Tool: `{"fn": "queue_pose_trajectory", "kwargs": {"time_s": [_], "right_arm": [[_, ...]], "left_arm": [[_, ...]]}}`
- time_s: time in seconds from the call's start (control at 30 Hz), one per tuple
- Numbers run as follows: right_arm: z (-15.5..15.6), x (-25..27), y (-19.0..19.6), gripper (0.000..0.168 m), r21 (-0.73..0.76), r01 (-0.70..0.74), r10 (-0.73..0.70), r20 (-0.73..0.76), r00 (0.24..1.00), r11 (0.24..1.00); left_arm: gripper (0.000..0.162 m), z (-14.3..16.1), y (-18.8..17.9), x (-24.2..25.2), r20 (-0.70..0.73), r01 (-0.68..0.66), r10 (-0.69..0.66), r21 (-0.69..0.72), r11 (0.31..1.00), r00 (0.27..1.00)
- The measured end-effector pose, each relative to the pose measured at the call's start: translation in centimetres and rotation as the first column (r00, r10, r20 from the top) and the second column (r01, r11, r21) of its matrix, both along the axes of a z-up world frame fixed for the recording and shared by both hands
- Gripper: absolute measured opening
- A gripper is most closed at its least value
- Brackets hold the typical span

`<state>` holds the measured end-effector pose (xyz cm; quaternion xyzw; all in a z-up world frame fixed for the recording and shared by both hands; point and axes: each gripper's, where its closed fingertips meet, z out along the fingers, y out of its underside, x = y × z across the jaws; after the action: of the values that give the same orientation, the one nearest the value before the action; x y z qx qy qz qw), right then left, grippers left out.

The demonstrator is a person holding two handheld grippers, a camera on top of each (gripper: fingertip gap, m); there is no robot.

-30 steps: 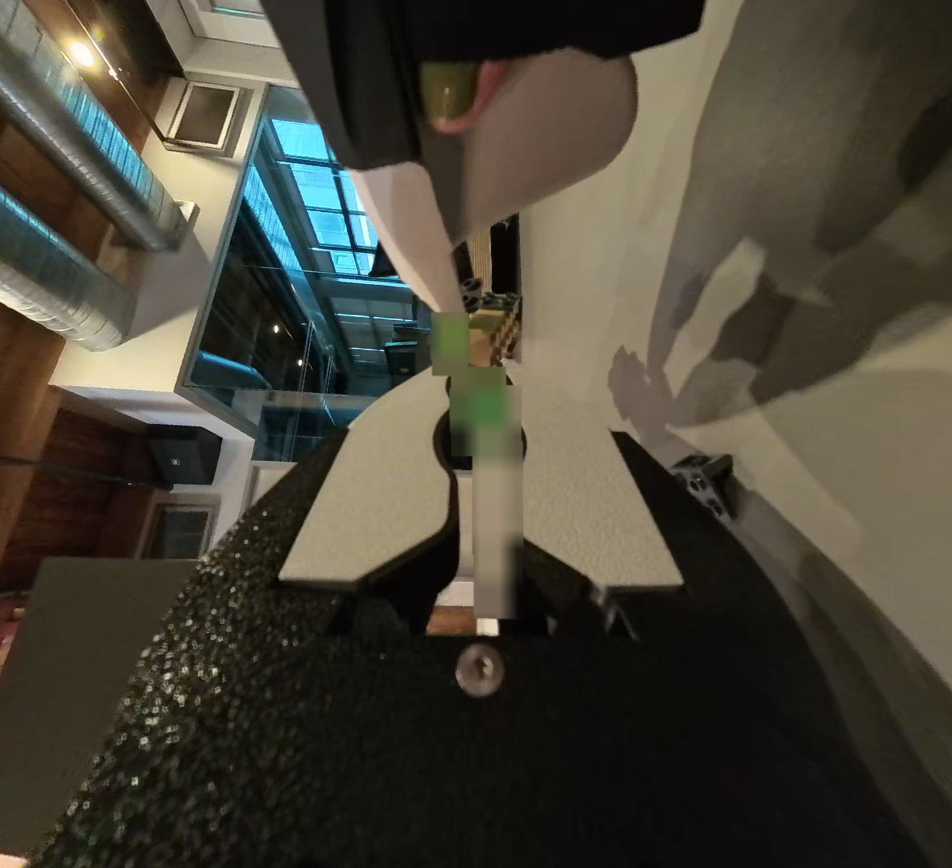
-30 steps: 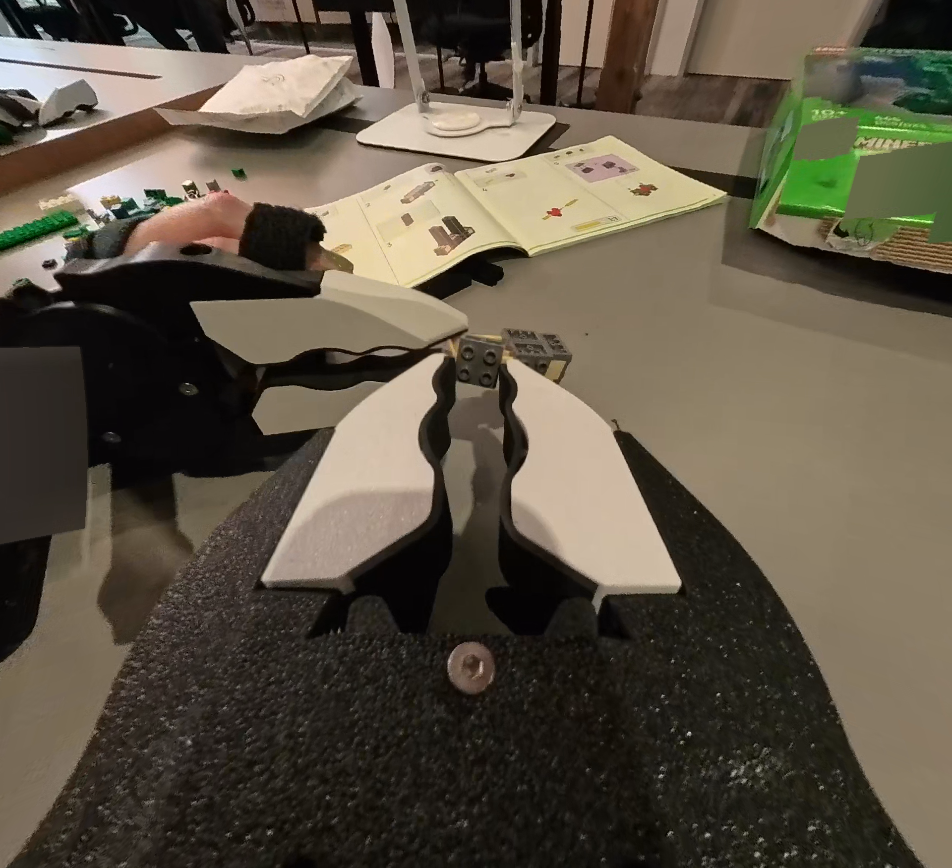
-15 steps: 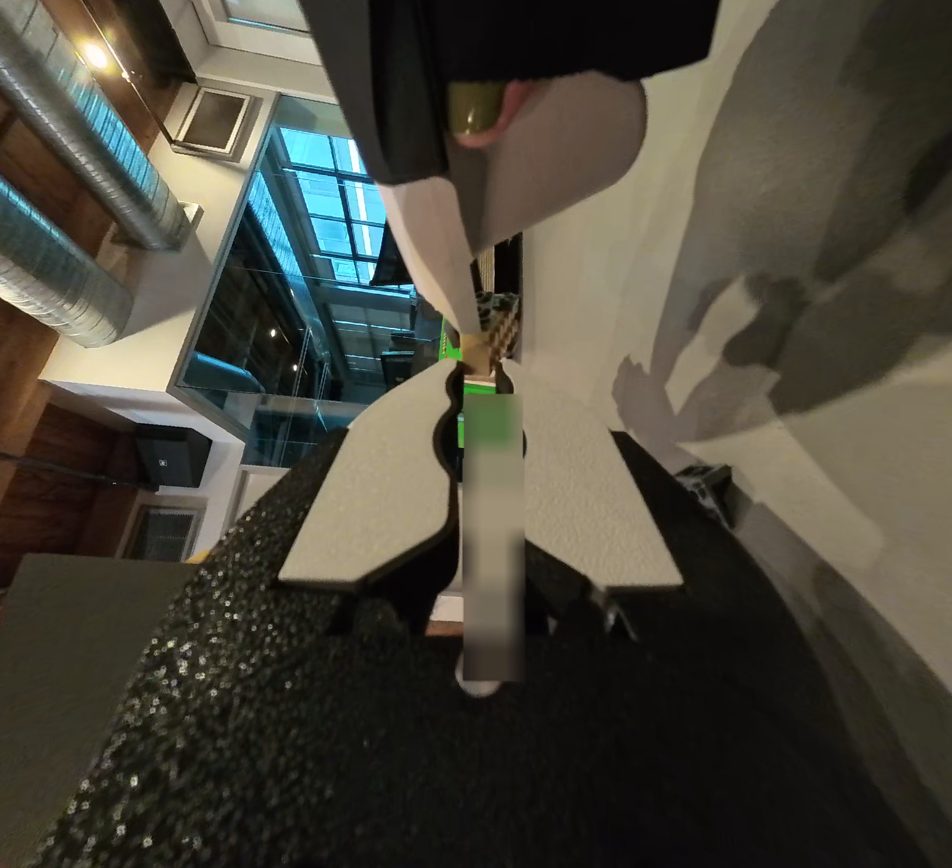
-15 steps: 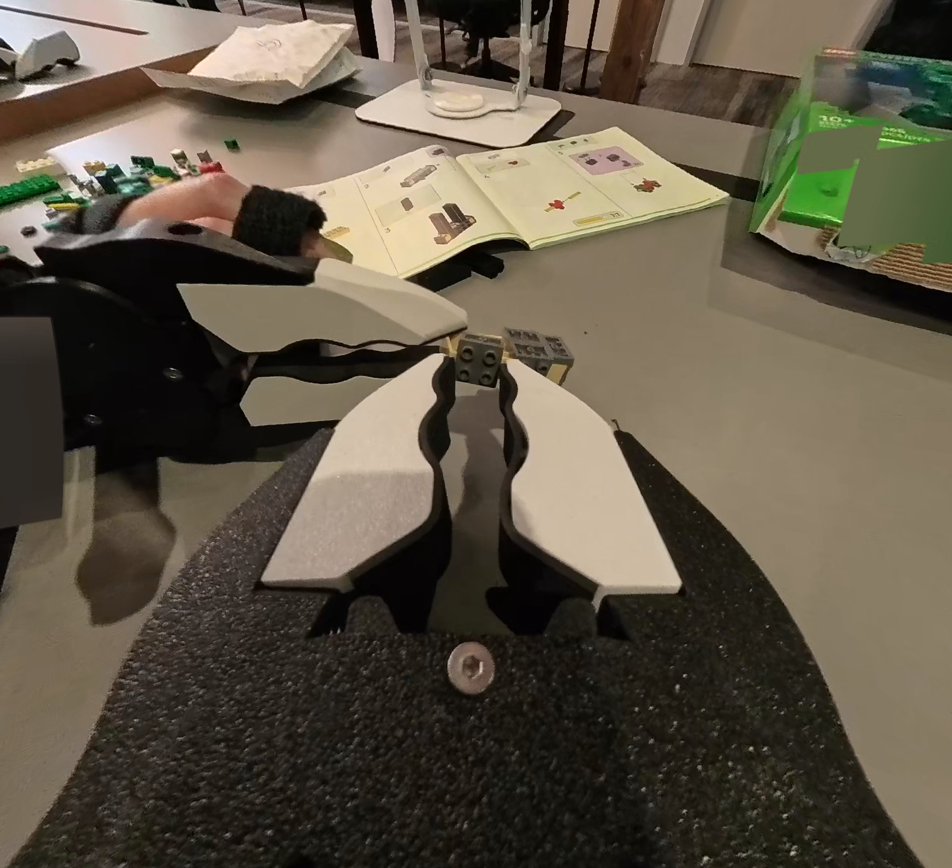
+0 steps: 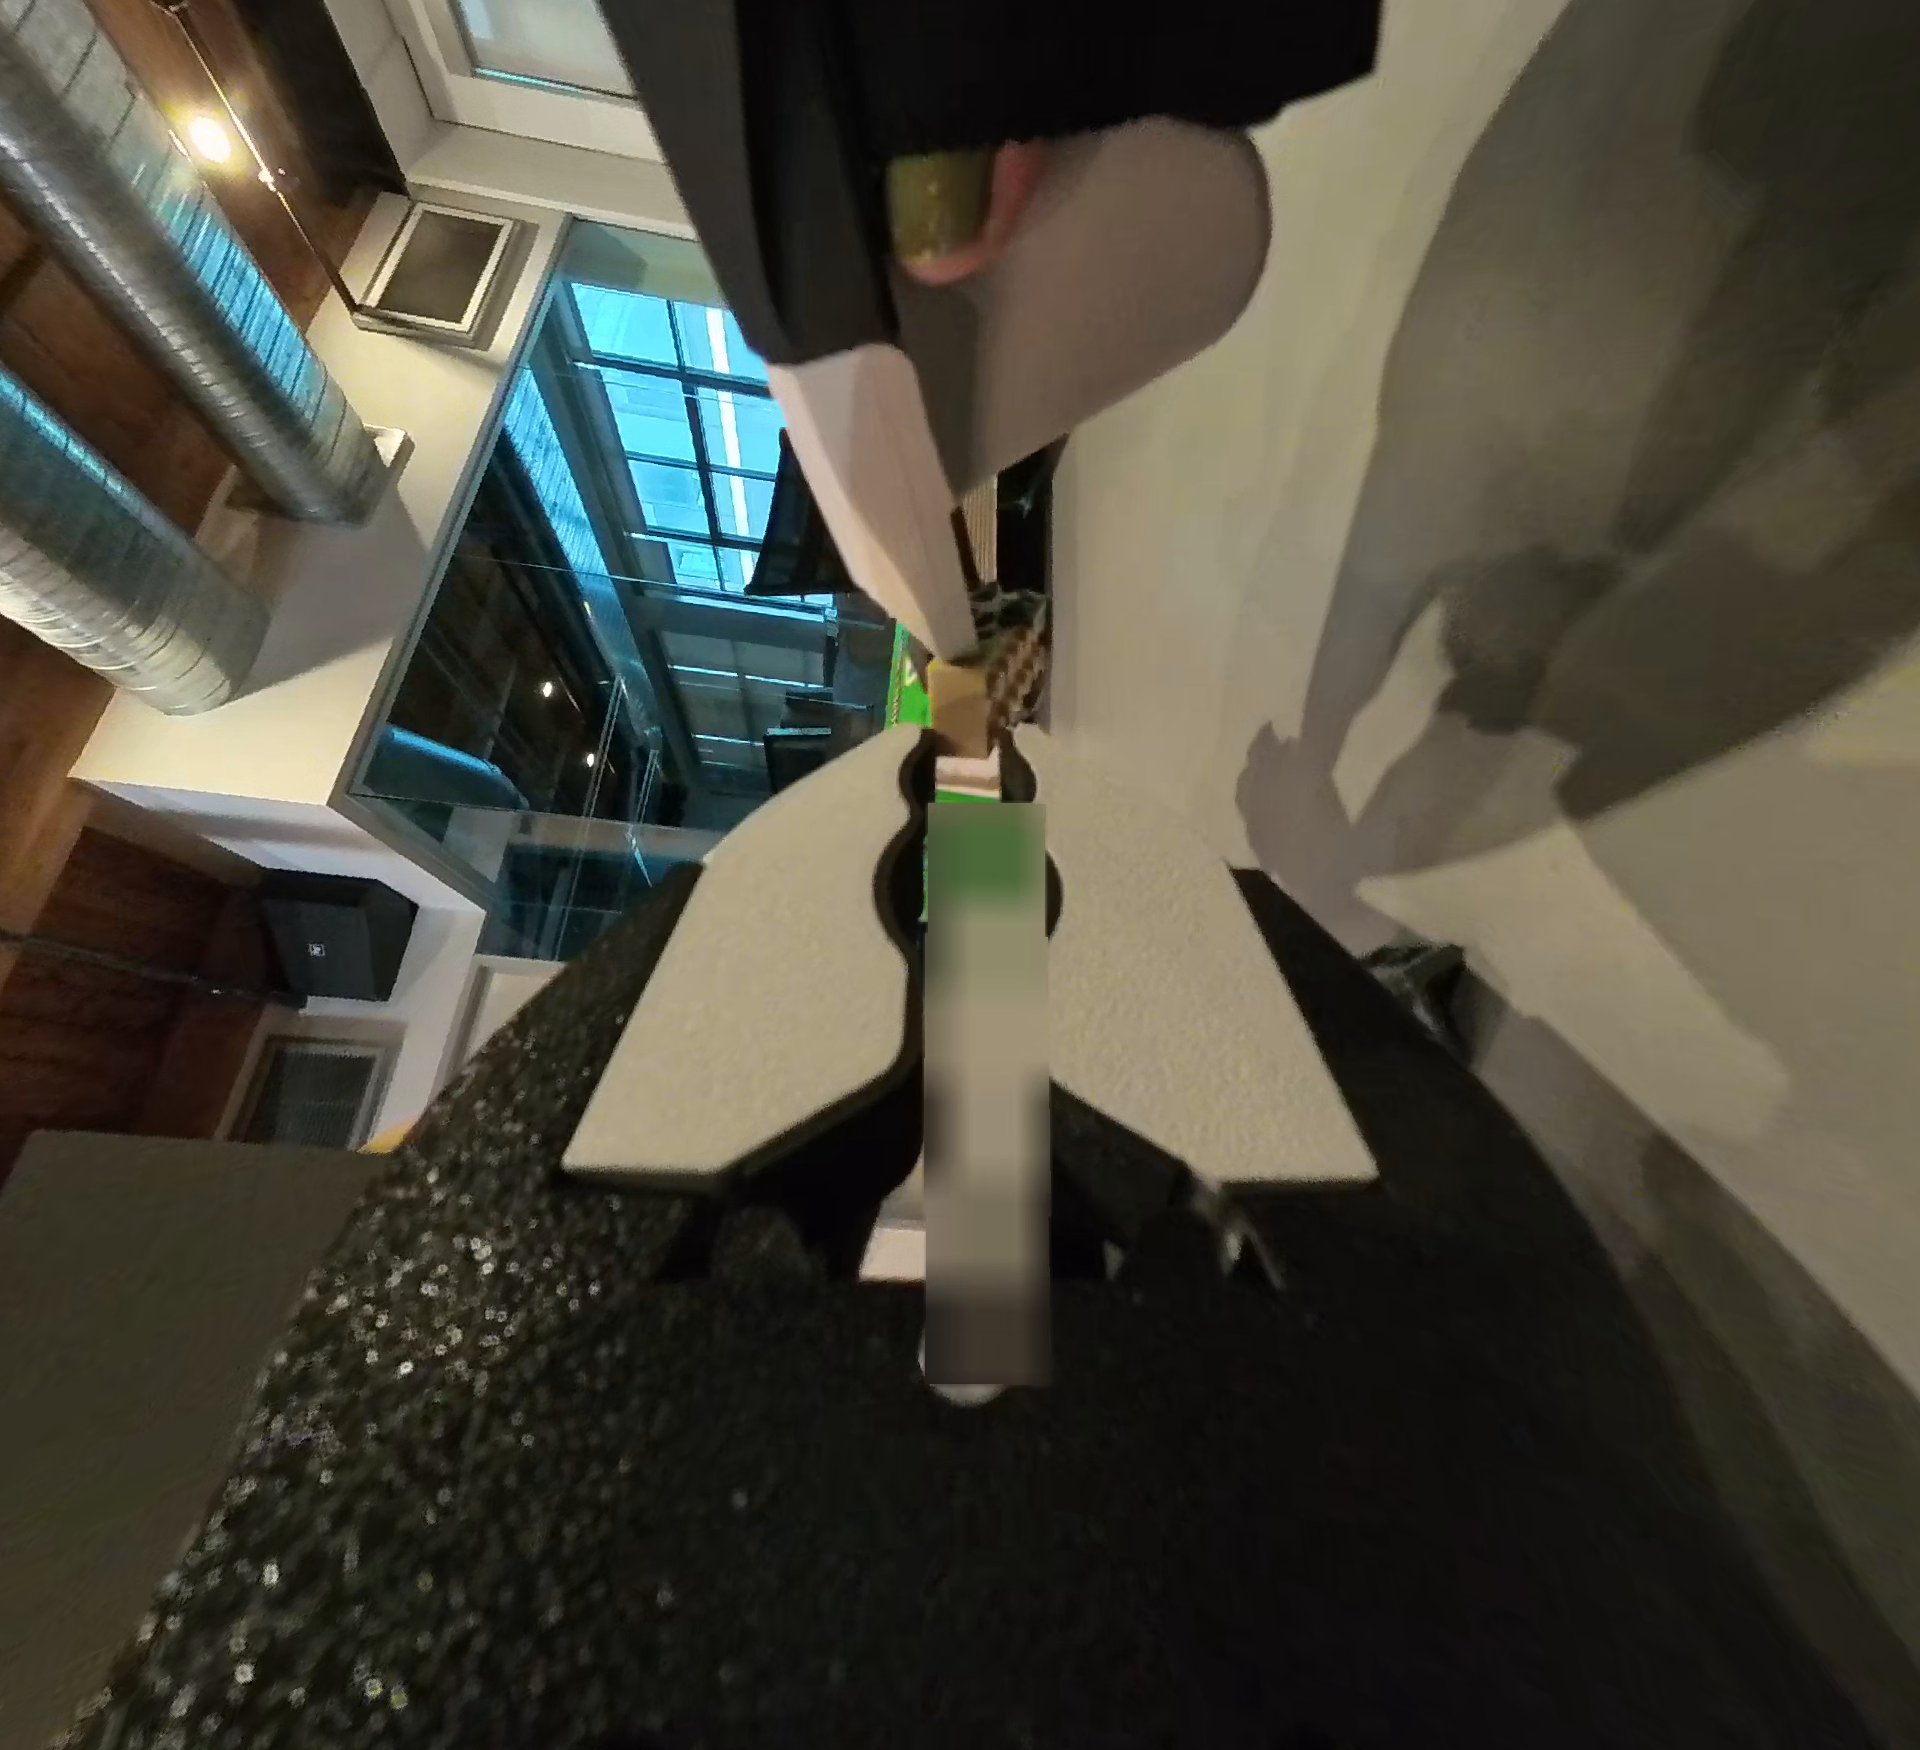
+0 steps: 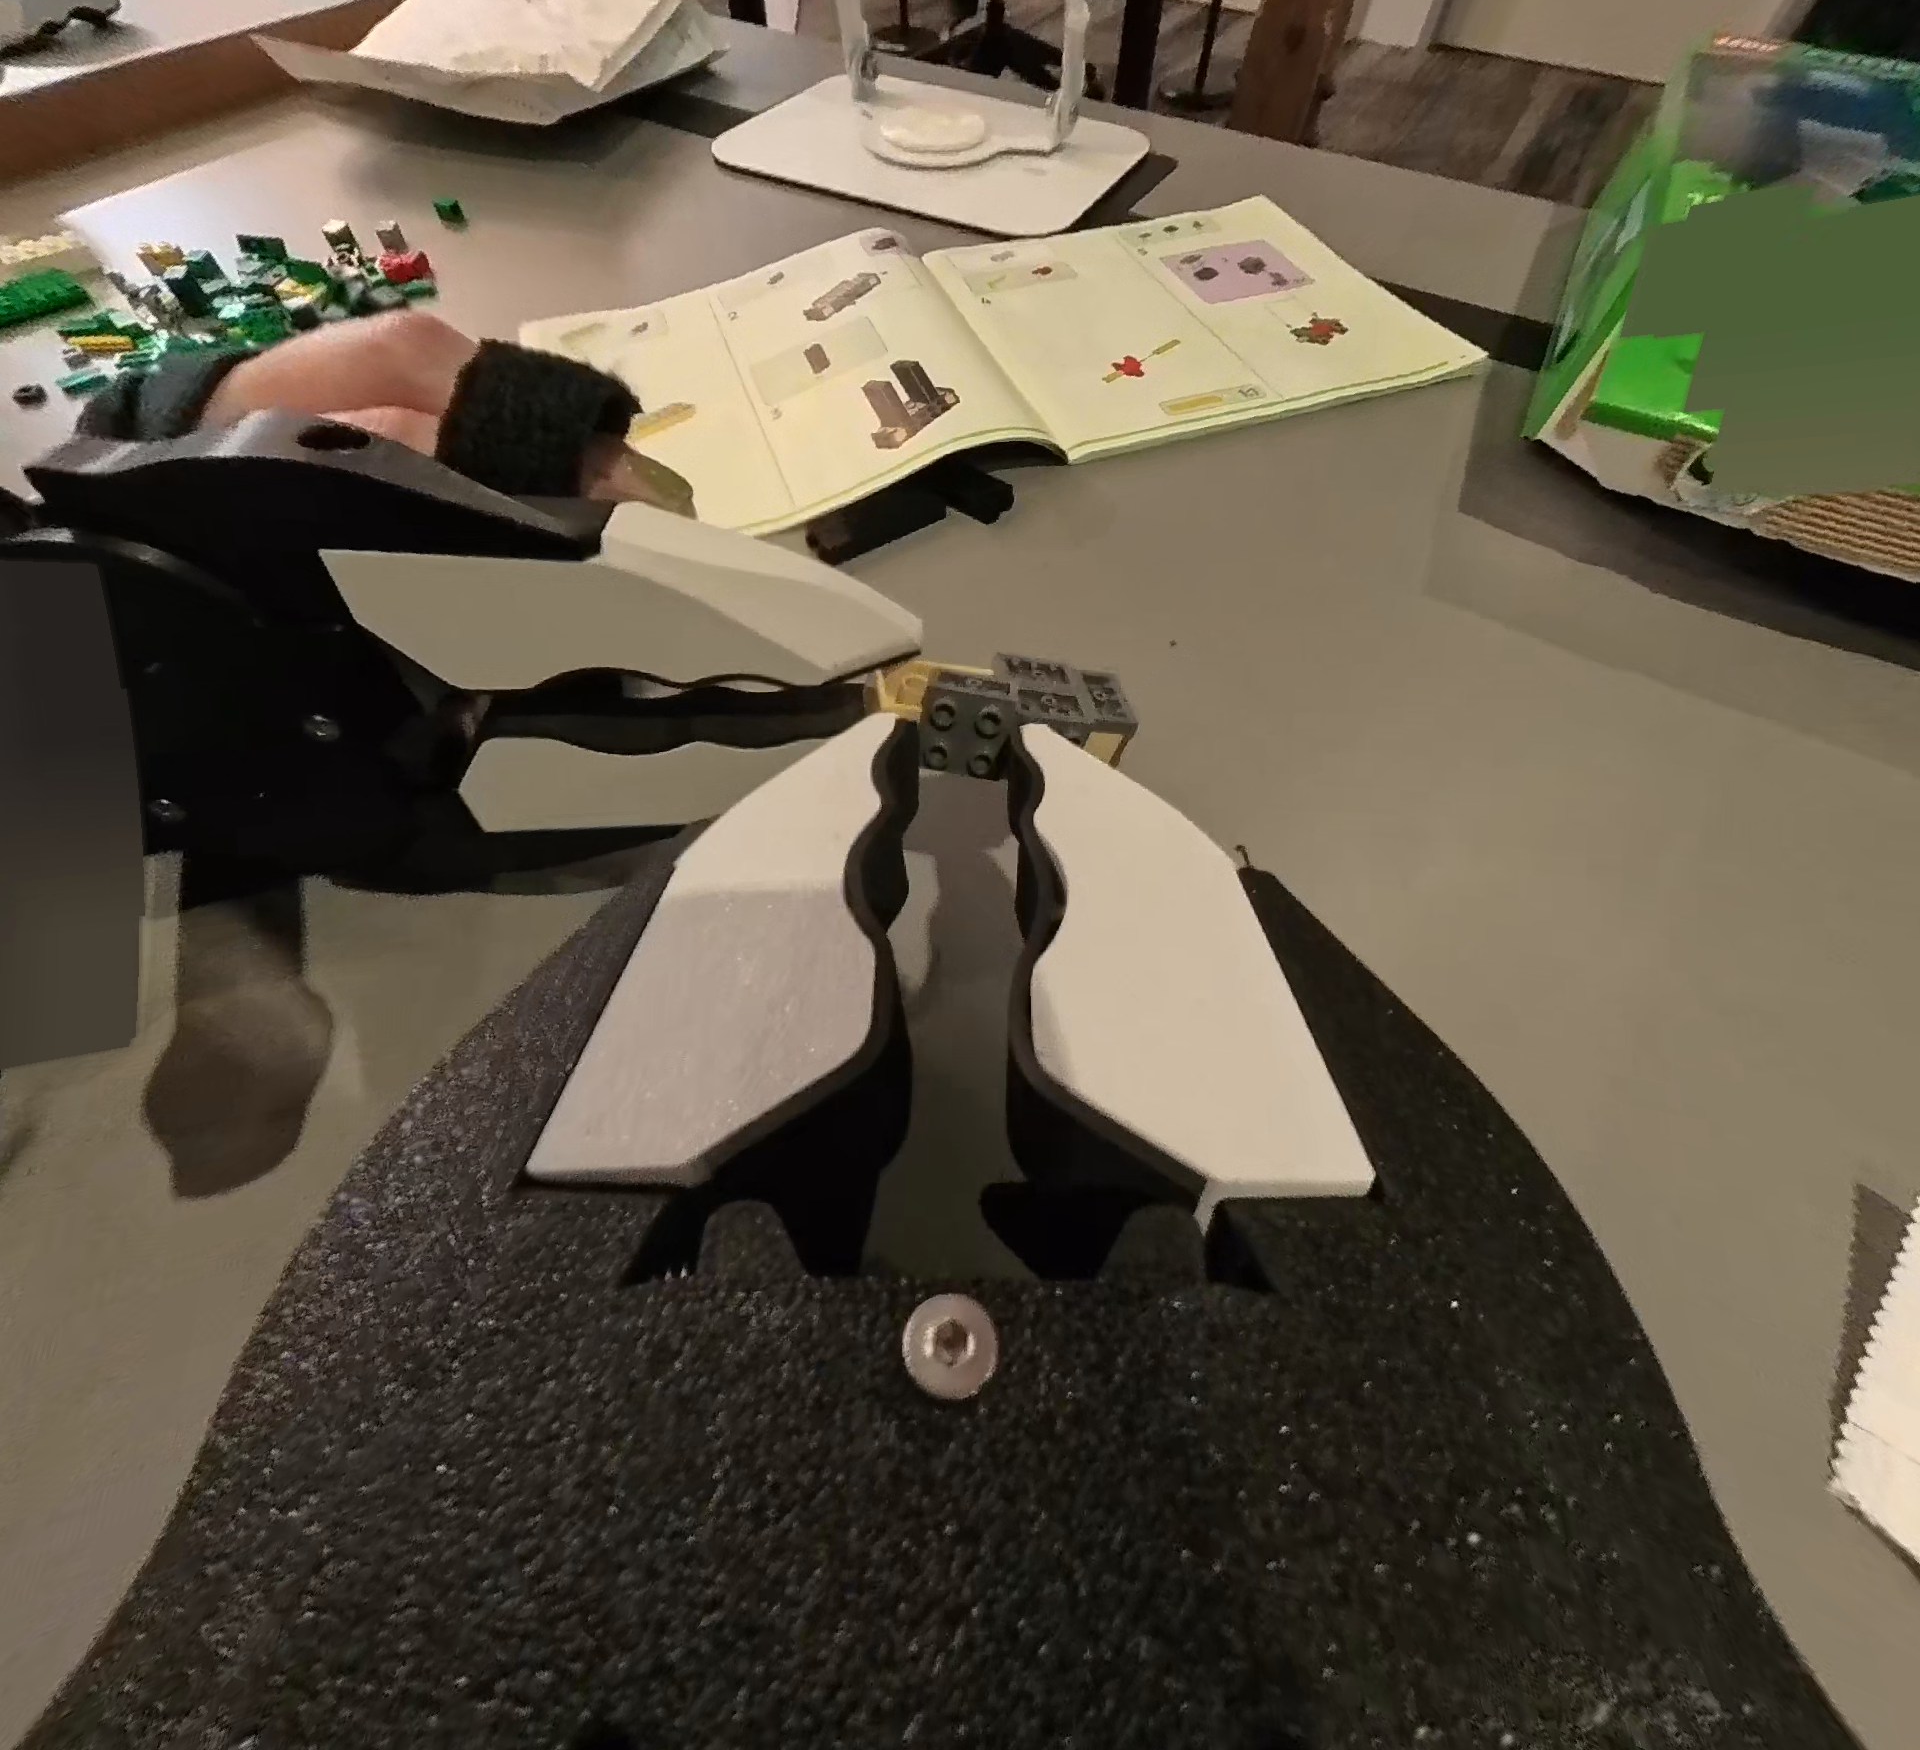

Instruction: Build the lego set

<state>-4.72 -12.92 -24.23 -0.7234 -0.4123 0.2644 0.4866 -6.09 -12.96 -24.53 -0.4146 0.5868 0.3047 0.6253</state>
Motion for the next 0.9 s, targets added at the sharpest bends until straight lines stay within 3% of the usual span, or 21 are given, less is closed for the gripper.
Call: {"fn": "queue_pose_trajectory", "kwargs": {"time_s": [0.4,0.9], "right_arm": [[-0.65,0.50,-0.37,0.016,-0.131,-0.037,0.061,0.188,0.980,0.991],[-0.40,0.41,-0.31,0.016,-0.147,-0.016,0.044,0.188,0.981,0.989]], "left_arm": [[0.011,-0.40,-0.25,0.33,-0.023,0.025,-0.026,-0.007,1.000,0.999],[0.011,-0.40,-0.11,0.26,-0.010,0.023,-0.023,-0.022,0.999,1.000]]}}
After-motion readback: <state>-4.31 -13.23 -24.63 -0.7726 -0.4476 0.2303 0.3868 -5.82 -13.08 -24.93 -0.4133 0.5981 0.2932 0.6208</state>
